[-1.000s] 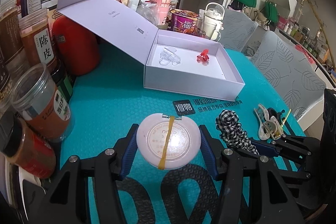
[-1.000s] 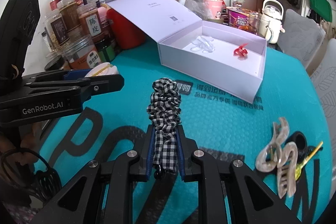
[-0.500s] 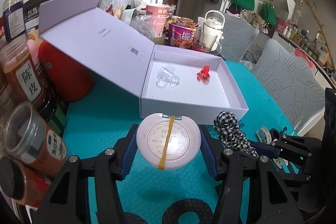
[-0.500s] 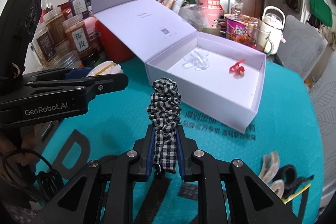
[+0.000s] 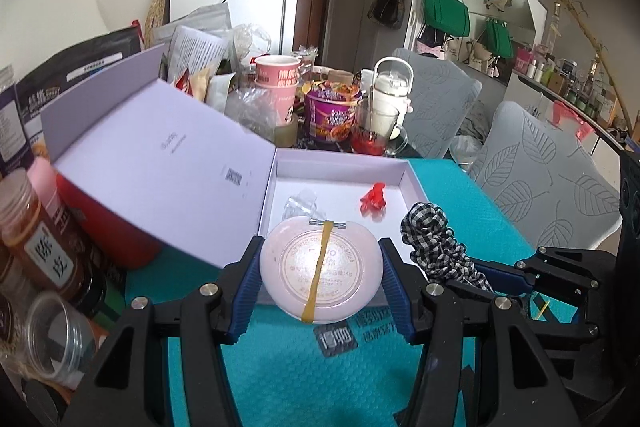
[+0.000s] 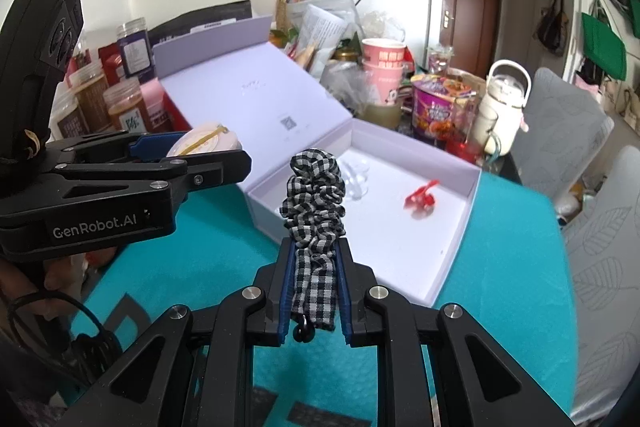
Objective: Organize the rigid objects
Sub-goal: 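Carry the tape roll and scrunchie in both tools over the box and lower them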
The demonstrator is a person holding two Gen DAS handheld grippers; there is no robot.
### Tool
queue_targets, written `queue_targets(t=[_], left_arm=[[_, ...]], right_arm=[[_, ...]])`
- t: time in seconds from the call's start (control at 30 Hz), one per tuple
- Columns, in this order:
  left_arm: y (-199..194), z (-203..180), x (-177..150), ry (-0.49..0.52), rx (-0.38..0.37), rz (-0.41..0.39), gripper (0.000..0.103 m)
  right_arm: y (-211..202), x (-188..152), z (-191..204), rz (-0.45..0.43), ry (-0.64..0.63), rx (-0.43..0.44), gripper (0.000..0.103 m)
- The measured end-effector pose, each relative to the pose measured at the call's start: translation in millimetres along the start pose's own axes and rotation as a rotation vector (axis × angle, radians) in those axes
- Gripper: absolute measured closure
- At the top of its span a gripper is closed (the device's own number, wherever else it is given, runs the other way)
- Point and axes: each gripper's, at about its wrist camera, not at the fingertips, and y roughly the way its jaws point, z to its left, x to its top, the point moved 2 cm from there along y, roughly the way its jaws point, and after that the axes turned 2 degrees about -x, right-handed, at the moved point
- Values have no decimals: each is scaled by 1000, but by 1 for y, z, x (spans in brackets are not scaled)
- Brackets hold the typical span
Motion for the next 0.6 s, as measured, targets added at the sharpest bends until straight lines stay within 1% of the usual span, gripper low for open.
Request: queue_targets(t=[0.2, 0.3, 0.6], left_arm=[[9, -5, 22, 27, -15, -28, 48], [17, -5, 36, 29, -22, -39, 48], [43, -7, 65, 48, -11, -58, 48]], right_arm=[[1, 21, -17, -36, 8, -17, 84], [4, 31, -26, -50, 9, -51, 84], [14, 55, -52, -73, 36, -91, 84]])
